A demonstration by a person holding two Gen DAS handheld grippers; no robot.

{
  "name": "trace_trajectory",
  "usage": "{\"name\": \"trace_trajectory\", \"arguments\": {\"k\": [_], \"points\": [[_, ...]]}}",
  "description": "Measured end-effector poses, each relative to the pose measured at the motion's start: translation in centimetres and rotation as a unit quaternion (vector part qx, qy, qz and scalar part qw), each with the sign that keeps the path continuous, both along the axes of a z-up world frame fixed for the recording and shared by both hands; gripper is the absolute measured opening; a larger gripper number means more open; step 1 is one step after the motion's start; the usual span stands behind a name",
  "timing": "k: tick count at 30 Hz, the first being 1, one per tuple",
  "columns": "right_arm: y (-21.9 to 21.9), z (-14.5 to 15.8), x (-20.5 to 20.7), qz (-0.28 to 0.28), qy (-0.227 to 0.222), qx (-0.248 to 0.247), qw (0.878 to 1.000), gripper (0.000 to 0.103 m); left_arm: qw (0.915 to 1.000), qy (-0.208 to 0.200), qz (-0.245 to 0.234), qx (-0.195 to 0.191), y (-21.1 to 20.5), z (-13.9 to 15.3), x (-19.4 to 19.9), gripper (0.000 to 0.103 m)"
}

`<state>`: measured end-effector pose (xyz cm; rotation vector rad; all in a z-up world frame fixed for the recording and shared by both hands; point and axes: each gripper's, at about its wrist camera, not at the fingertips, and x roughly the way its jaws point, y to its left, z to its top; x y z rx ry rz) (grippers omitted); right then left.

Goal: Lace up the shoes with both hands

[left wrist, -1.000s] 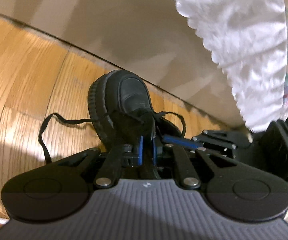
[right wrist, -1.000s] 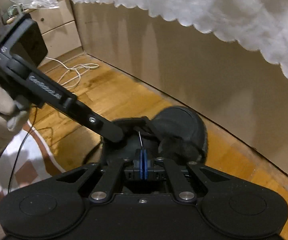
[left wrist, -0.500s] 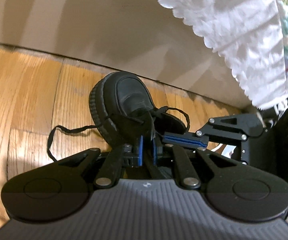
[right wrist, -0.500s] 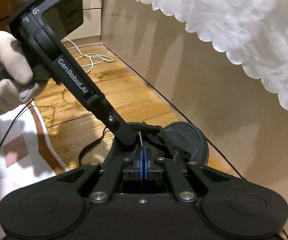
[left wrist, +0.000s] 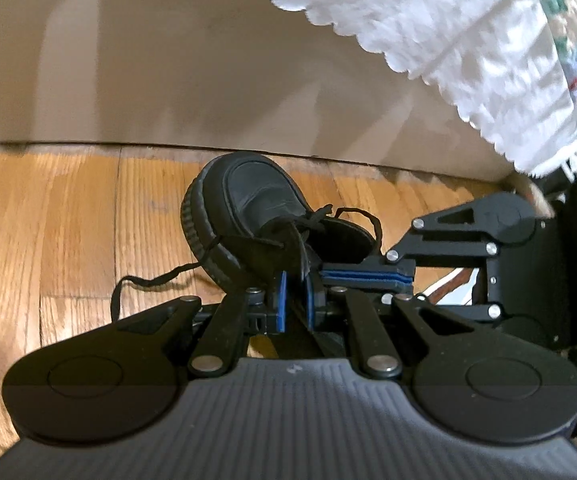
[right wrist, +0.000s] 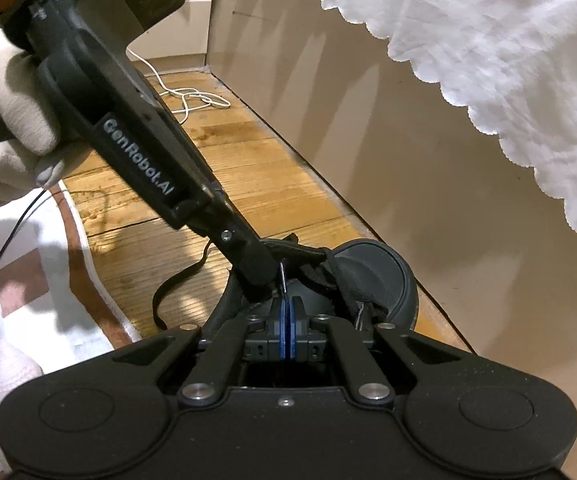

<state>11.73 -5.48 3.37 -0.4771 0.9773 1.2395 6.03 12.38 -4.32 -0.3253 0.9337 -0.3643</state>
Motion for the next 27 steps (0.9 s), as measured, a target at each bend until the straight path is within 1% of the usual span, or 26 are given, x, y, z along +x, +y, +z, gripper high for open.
{"name": "trace_trajectory", "arguments": {"k": [2,7,13,16,18,20,22,24,27], "points": [[-0.1,0.0,0.3,-0.009,0.005,0.003,1.0,0.003,0.9999,-0.003,-0.005,0.009,0.0,0.1,-0.2,0.009],[-0.2,-0.1,0.7,-0.02,0.018,0.018,0.999,0.003,0.9999,-0.002,-0.003,0.013,0.5,0.2,-0.4,0.009],[0.0,-0.1,0.7,-0.022,0.016,0.025,0.999,0.003,0.9995,-0.005,-0.008,0.029,-1.0,0.7,0.3,0.009],[0.0,-0.2,0.7,-0.026,0.018,0.032,0.999,0.003,0.9995,-0.005,-0.011,0.03,-1.4,1.1,0.5,0.018],[0.0,-0.2,0.7,-0.028,0.018,0.035,0.999,0.003,0.9999,0.002,0.004,0.009,-1.2,1.1,0.7,0.031],[0.0,-0.3,0.8,-0.03,0.02,0.036,0.999,0.004,0.9992,0.006,0.029,-0.026,0.0,0.7,0.4,0.032],[0.1,-0.4,0.9,-0.033,0.02,0.038,0.999,0.004,0.996,0.016,0.057,-0.067,1.2,0.1,0.2,0.034],[0.2,-0.5,1.0,-0.039,0.019,0.038,0.998,0.004,0.9888,0.02,0.092,-0.117,2.3,-0.6,0.3,0.037],[-0.1,-0.4,1.0,-0.046,0.021,0.041,0.998,0.004,0.9728,0.023,0.138,-0.185,3.4,-2.1,0.4,0.038]]}}
